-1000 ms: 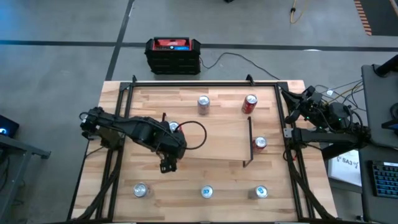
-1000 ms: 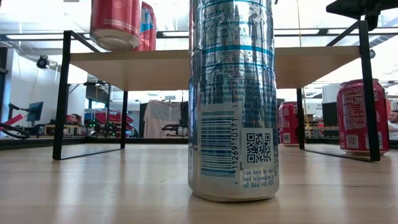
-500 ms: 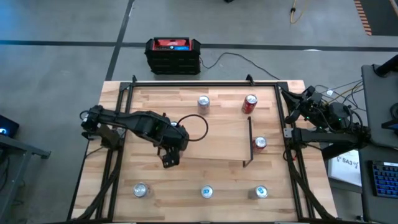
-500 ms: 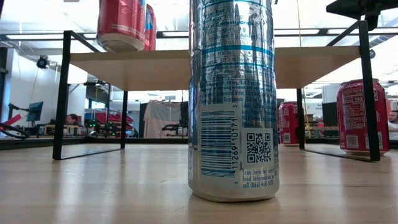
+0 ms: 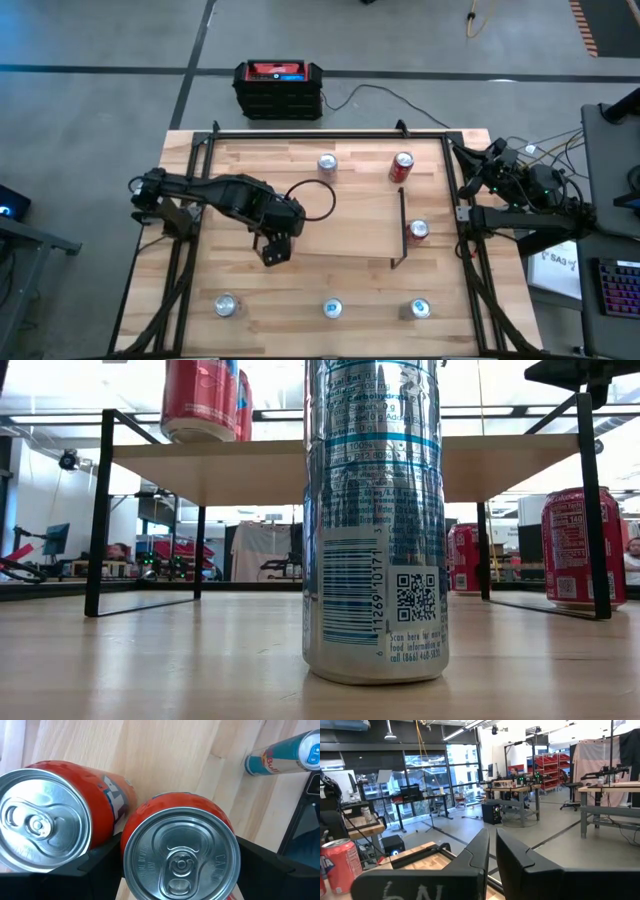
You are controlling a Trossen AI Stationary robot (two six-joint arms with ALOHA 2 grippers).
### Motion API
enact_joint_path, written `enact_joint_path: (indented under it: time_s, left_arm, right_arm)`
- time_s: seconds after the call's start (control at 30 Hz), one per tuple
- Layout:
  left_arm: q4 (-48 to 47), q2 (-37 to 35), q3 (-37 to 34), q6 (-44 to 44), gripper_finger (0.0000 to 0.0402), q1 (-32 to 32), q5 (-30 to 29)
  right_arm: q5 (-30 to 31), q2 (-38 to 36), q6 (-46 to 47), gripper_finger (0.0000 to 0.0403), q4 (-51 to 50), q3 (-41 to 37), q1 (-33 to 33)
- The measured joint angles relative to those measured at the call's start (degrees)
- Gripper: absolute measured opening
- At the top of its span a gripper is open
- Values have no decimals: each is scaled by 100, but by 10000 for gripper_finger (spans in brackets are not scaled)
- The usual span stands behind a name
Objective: Place canned beverage on shelf
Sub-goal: Put the orange soda can on the shelf
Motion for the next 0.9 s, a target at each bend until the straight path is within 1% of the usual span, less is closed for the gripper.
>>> enact_joint_path:
  time_s: [0.4,0.57,0.7,0.9]
  left_arm:
    - [1,0,0,262,293,230,0]
    - [-1,-2,0,206,293,241,44]
    - [-1,-2,0,59,294,189,243]
    - [-1,-4,0,-27,301,158,260]
  right_arm:
    - [0,0,0,22,0,2,0]
    - [2,0,0,22,-2,2,2]
    - [2,0,0,22,-1,0,1]
    - [0,0,0,22,0,0,2]
